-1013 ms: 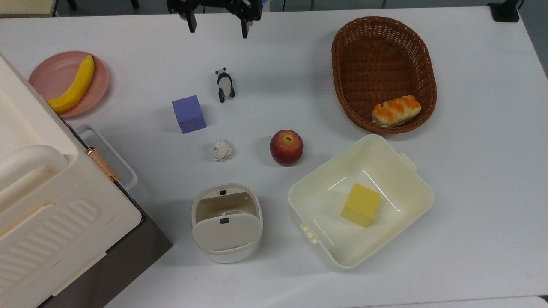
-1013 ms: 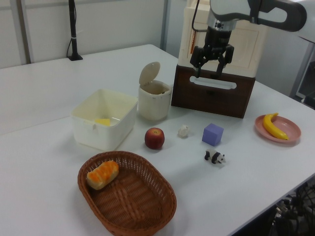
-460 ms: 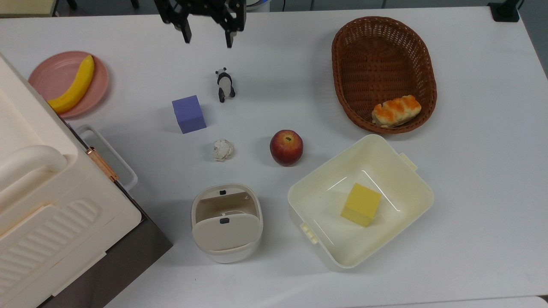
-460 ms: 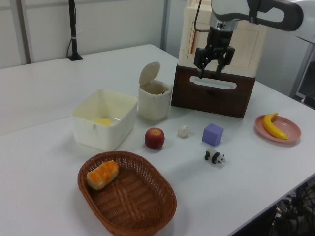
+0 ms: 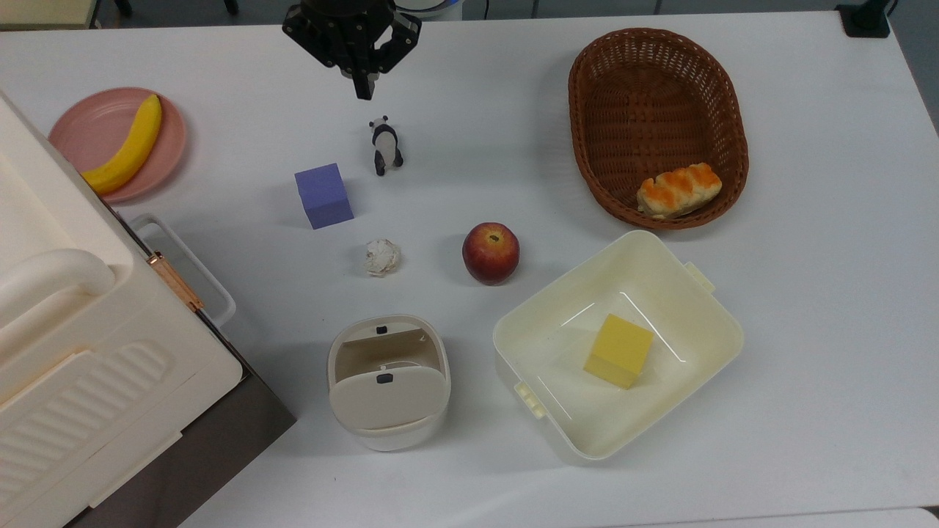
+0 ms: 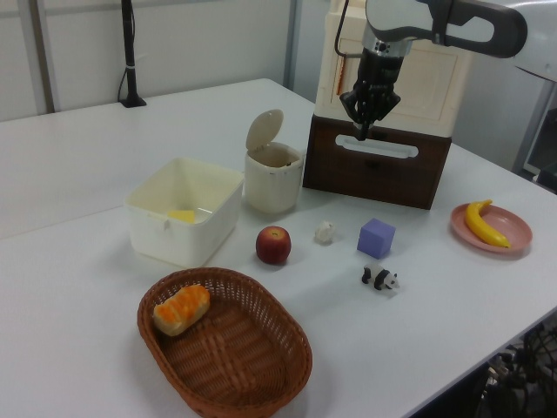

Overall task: Close the trash can
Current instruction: 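Move the gripper from rest toward the small cream trash can, then lower the gripper behind the open lid of the trash can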

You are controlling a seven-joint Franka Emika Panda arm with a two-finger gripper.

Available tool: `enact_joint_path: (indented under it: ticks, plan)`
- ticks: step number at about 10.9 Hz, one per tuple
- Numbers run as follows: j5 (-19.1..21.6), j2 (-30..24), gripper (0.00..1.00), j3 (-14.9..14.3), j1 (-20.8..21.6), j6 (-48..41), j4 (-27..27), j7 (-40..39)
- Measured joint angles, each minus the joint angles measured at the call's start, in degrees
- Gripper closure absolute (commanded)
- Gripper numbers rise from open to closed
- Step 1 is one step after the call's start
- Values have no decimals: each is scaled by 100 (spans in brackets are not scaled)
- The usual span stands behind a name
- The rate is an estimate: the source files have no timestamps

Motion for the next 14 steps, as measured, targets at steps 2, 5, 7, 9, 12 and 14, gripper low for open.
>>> enact_joint_path:
  ticks: [2,5,7,9,12,14]
  plan:
    - [35,124,100,31,112,548,20,4]
    - [38,235,100,52,442,1710,74,272]
    - [38,343,100,51,430,2230,188,276]
    - [37,748,100,22,412,2469,623,276]
    - [30,1387,100,-28,372,3630,955,276]
    - [28,1594,100,-106,349,4059,1003,274]
